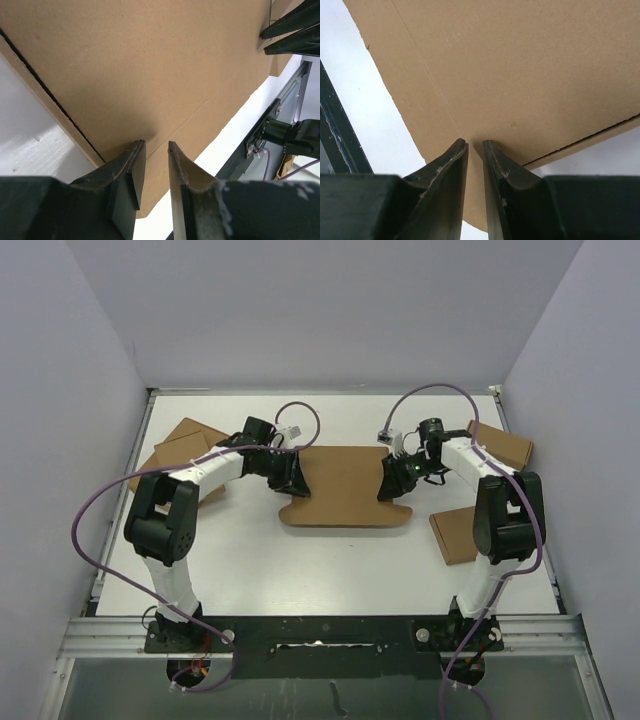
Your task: Fold the paper box
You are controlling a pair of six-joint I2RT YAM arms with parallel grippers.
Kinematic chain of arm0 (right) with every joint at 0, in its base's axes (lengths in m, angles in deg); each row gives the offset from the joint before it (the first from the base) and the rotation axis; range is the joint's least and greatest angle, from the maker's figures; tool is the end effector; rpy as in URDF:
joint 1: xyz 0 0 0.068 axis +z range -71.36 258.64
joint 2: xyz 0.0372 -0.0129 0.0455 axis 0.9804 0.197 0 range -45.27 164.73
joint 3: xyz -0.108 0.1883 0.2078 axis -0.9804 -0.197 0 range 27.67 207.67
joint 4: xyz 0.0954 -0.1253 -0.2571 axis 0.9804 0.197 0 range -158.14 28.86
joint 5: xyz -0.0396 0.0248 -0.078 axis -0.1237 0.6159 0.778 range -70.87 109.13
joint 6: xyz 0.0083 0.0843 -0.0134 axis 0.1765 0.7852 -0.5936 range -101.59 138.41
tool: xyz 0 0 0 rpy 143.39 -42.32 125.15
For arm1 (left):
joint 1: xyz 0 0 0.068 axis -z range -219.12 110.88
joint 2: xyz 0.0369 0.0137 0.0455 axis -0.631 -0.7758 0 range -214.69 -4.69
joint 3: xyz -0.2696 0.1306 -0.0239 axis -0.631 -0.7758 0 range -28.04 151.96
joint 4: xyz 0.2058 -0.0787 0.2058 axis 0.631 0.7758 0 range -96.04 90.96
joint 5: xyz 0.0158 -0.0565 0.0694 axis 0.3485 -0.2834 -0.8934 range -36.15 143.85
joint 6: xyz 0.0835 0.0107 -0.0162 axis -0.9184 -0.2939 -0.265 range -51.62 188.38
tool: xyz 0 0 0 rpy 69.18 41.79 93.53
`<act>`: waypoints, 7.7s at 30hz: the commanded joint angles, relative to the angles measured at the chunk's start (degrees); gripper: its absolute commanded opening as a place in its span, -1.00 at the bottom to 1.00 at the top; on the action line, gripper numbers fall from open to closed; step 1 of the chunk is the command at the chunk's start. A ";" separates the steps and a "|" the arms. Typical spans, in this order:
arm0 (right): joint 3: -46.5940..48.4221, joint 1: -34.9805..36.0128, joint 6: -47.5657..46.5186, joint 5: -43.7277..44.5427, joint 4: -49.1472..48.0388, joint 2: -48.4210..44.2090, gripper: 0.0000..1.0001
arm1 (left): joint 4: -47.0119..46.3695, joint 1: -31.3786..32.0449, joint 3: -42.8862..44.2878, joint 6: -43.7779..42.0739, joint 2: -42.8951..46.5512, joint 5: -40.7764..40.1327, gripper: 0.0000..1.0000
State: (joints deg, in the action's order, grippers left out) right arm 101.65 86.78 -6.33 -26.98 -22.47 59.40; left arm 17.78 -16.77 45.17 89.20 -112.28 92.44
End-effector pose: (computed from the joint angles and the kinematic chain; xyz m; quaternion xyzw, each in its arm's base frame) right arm 0.3898 0.1108 0.1786 -0.3031 0.8631 0.3690 0.1642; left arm 0.3978 -0.2145 0.1665 0.1027 0.9064 -0.3906 0.1235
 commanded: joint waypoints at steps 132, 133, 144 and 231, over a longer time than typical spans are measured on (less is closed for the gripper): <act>-14.87 5.81 -30.28 -2.65 -16.93 -32.48 0.96 | -40.72 3.66 -34.37 67.99 28.31 -28.14 0.26; -14.83 7.57 -30.74 -0.96 -17.05 -32.24 0.96 | -37.77 3.56 -33.18 68.48 28.88 -28.00 0.26; -18.04 19.16 -31.54 14.27 -24.61 -31.90 0.96 | -24.19 2.71 -24.86 70.44 31.30 -28.19 0.27; -9.74 1.77 79.95 -26.97 -67.61 9.32 0.00 | -23.37 -6.27 -40.47 21.15 55.22 -18.35 0.86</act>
State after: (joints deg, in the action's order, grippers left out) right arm 89.08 88.75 70.00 -51.35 -85.39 65.14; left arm -4.08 -22.72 2.01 108.69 -54.95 72.51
